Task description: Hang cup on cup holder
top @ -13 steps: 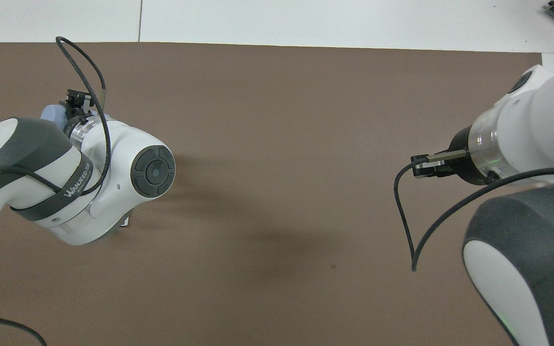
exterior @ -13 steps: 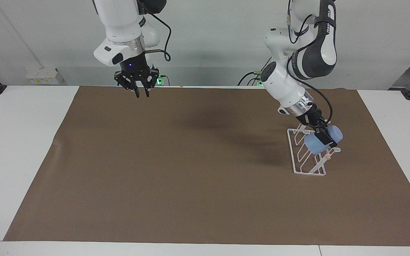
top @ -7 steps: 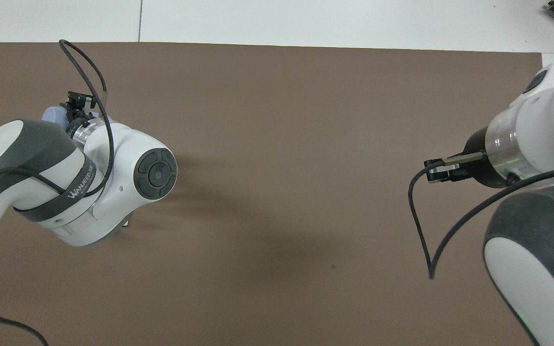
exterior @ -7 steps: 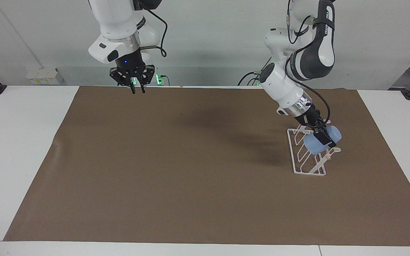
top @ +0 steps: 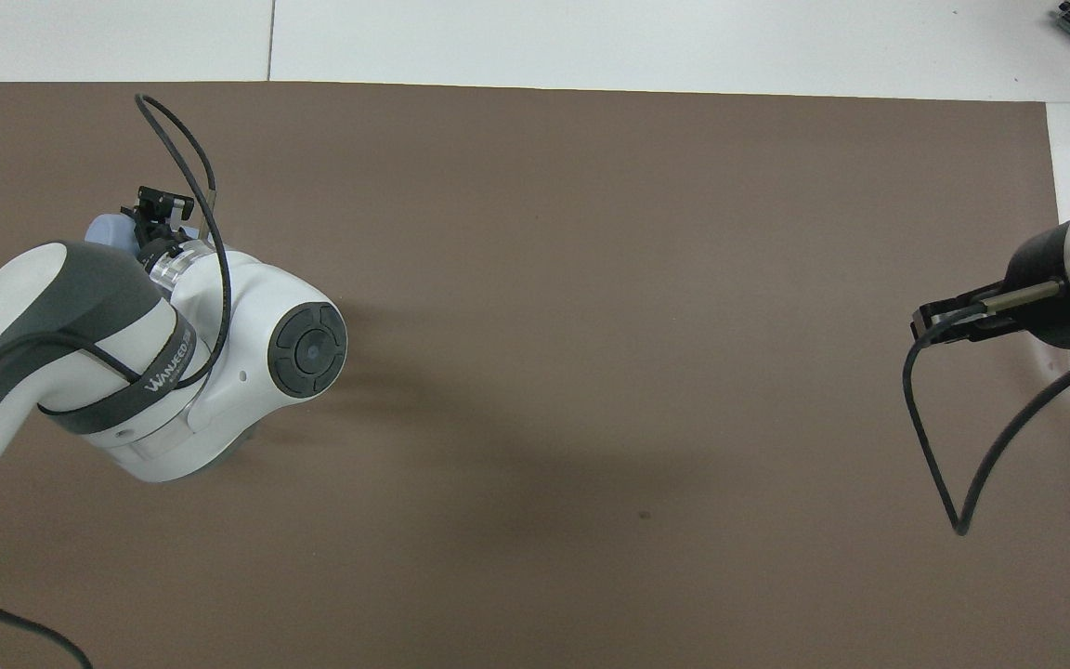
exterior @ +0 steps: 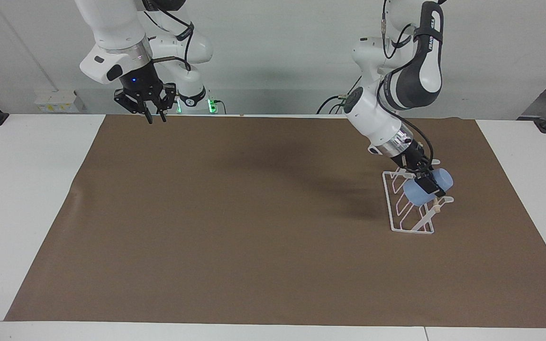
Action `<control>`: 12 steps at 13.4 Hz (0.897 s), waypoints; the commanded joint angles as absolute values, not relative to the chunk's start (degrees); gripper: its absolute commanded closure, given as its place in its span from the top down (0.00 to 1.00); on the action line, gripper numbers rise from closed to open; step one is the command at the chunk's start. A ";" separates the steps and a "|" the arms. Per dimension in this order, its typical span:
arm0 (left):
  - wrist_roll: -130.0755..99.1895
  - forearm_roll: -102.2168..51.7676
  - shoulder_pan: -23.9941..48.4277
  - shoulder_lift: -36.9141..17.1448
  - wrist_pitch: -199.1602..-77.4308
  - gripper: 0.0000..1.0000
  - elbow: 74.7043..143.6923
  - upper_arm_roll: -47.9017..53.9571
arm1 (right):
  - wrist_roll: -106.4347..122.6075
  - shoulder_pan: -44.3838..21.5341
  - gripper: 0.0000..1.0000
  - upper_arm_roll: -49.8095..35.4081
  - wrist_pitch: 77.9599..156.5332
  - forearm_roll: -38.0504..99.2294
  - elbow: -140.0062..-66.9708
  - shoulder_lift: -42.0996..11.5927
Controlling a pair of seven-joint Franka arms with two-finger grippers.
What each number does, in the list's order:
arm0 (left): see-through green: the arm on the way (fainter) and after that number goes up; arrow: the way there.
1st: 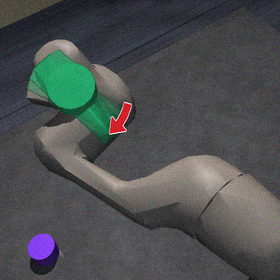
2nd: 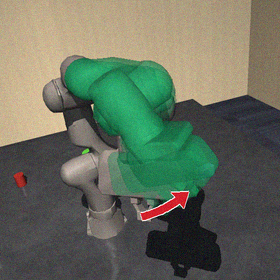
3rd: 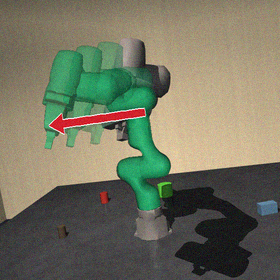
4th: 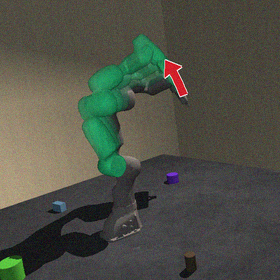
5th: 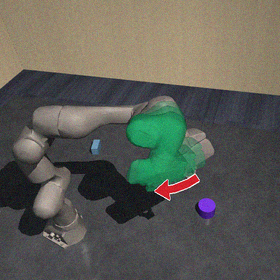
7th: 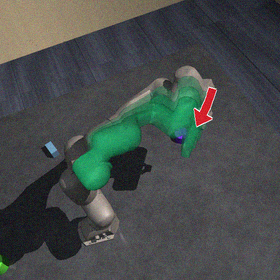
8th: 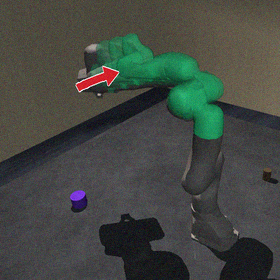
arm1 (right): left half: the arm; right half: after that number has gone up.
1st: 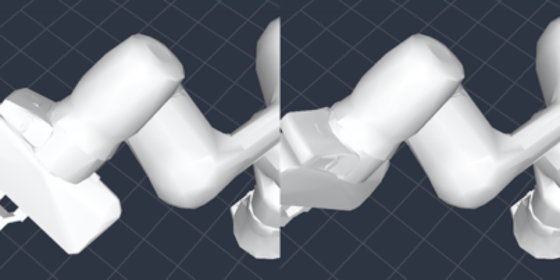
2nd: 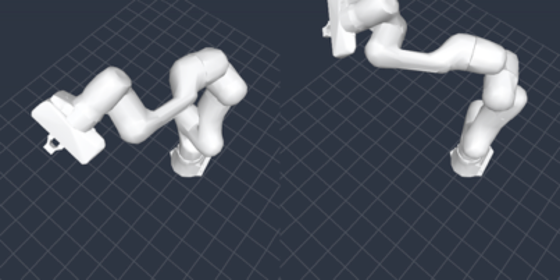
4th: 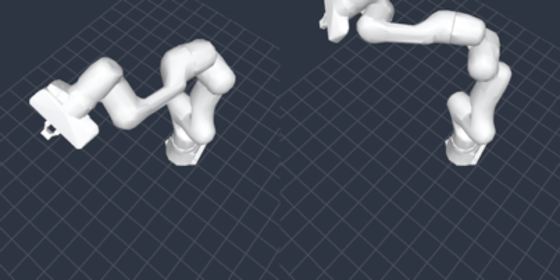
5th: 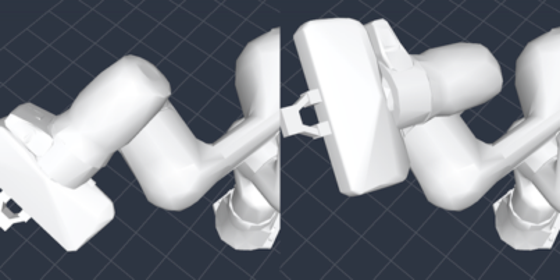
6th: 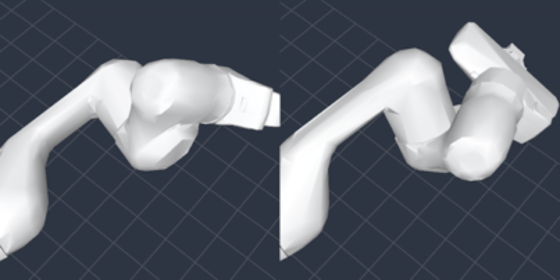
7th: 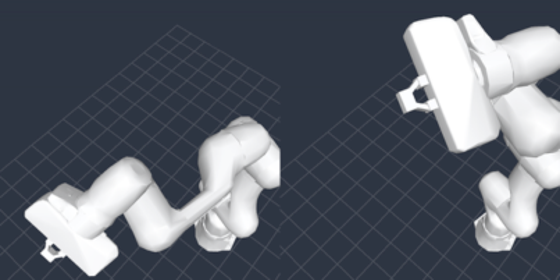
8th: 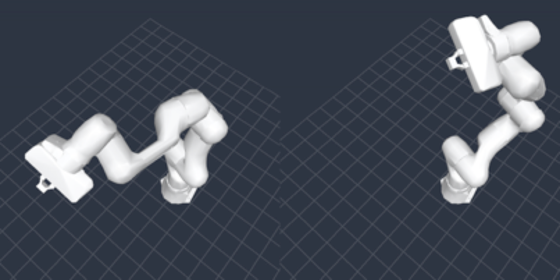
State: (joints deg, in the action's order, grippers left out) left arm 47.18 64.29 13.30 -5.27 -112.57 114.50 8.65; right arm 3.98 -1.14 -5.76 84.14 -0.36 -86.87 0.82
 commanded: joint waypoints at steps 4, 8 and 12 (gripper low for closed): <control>45.88 65.13 14.15 -3.25 -110.57 1.00 115.84 8.52 | 9.12 0.61 0.36 -4.92 82.44 -0.35 -86.40 1.23; 45.62 60.06 14.33 -3.51 -106.80 1.00 112.26 8.53 | 9.93 2.02 0.43 -4.83 82.09 -0.26 -86.48 1.67; 43.17 46.01 13.45 -3.52 -103.54 1.00 107.58 8.09 | 9.32 1.93 0.55 -5.01 81.56 -0.26 -86.57 2.02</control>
State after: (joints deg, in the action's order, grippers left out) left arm 45.38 51.41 13.25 -4.13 -105.52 109.02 8.67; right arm 8.46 1.23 -4.53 82.98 -0.36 -86.84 1.45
